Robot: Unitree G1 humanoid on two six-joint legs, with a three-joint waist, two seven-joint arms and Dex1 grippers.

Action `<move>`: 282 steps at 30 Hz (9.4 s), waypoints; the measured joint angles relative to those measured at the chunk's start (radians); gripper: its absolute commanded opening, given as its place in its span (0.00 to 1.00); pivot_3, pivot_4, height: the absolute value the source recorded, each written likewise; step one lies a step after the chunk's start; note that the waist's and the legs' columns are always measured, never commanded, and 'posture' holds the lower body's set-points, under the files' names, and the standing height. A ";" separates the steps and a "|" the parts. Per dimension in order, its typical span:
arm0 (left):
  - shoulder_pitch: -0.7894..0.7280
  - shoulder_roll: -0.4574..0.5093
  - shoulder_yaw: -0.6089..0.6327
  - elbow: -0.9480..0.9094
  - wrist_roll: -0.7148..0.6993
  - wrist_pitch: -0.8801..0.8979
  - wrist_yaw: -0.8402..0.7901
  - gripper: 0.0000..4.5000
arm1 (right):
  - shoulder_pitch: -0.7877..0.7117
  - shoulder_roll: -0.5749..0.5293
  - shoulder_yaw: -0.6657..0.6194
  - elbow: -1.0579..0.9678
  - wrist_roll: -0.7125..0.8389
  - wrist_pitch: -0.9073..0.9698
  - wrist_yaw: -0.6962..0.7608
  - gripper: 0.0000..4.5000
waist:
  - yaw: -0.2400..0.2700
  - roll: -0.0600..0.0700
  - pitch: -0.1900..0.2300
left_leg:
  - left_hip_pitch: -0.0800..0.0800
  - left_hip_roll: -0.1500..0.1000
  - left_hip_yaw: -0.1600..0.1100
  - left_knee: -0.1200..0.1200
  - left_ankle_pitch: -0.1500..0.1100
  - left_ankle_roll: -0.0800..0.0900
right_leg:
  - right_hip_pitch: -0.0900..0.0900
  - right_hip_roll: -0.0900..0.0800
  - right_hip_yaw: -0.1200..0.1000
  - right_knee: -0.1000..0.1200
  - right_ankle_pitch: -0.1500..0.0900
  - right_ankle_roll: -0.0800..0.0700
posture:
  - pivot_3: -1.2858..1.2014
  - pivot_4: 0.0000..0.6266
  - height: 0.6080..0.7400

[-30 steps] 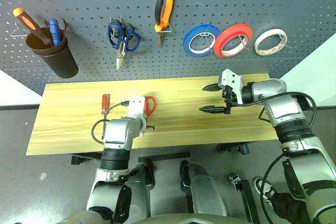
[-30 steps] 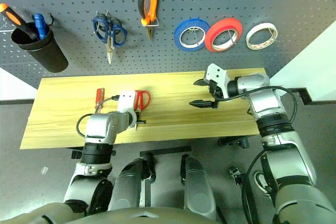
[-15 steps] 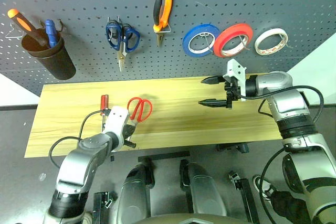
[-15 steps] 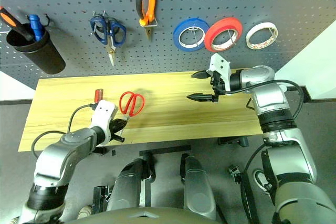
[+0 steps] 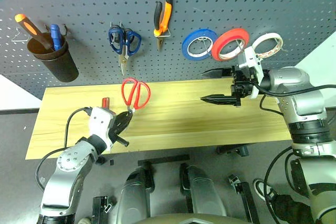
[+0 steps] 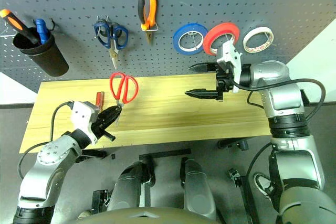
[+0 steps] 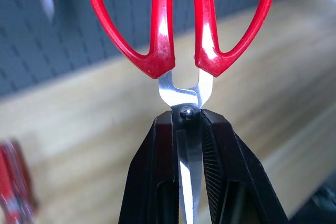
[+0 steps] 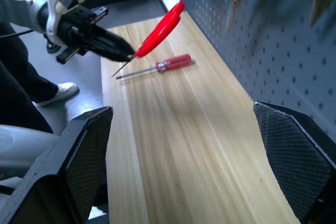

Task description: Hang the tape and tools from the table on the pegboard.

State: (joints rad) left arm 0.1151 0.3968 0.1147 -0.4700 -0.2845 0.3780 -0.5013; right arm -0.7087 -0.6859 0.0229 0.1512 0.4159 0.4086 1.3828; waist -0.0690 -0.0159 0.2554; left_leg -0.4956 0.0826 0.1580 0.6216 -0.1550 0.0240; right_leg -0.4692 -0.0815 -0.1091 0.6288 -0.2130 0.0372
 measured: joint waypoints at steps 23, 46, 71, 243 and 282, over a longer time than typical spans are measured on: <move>-0.210 -0.020 0.020 0.109 0.001 -0.196 0.042 0.06 | -0.127 0.031 -0.073 0.003 0.152 0.122 -0.055 1.00 | 0.016 0.005 -0.054 | 0.001 0.001 0.000 0.010 -0.002 0.003 | 0.005 0.004 -0.001 0.002 0.006 0.004 | 0.49 0.15 0.92; -0.488 -0.030 -0.022 0.411 0.099 -0.082 0.161 0.06 | -0.113 0.035 -0.042 0.015 0.096 0.061 -0.096 1.00 | 0.029 0.005 -0.066 | 0.002 0.000 0.002 0.018 -0.002 0.005 | 0.009 0.006 -0.002 0.007 0.006 0.005 | 0.48 0.17 0.92; -0.461 -0.070 -0.012 0.374 0.077 -0.015 0.165 0.99 | -0.090 0.027 -0.036 -0.001 0.074 0.073 -0.115 1.00 | 0.026 0.006 -0.066 | 0.002 0.000 0.000 0.027 -0.003 0.009 | 0.008 0.003 -0.002 0.019 0.004 0.008 | 0.48 0.19 0.92; -0.855 0.206 0.253 0.951 -0.047 -0.404 -0.008 0.20 | -0.313 0.159 0.011 0.161 0.072 0.154 -0.099 1.00 | 0.058 -0.002 -0.088 | 0.000 0.000 0.005 0.012 0.007 -0.002 | 0.007 0.007 -0.004 0.003 0.013 0.008 | 0.53 0.11 0.92; -0.279 0.370 0.318 0.365 -0.413 -0.085 -0.494 0.90 | -0.110 0.077 -0.012 0.028 0.110 0.227 -0.132 1.00 | 0.059 0.004 -0.116 | 0.002 0.000 0.005 0.011 0.006 -0.002 | 0.008 0.006 -0.004 0.003 0.012 0.008 | 0.53 0.08 0.92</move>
State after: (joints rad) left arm -0.1636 0.7669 0.4330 -0.1048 -0.6971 0.2934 -0.9951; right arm -0.8183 -0.6089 0.0114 0.1789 0.5254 0.6353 1.2512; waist -0.0104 -0.0122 0.1395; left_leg -0.4933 0.0829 0.1630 0.6325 -0.1490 0.0224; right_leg -0.4611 -0.0757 -0.1127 0.6317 -0.2007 0.0455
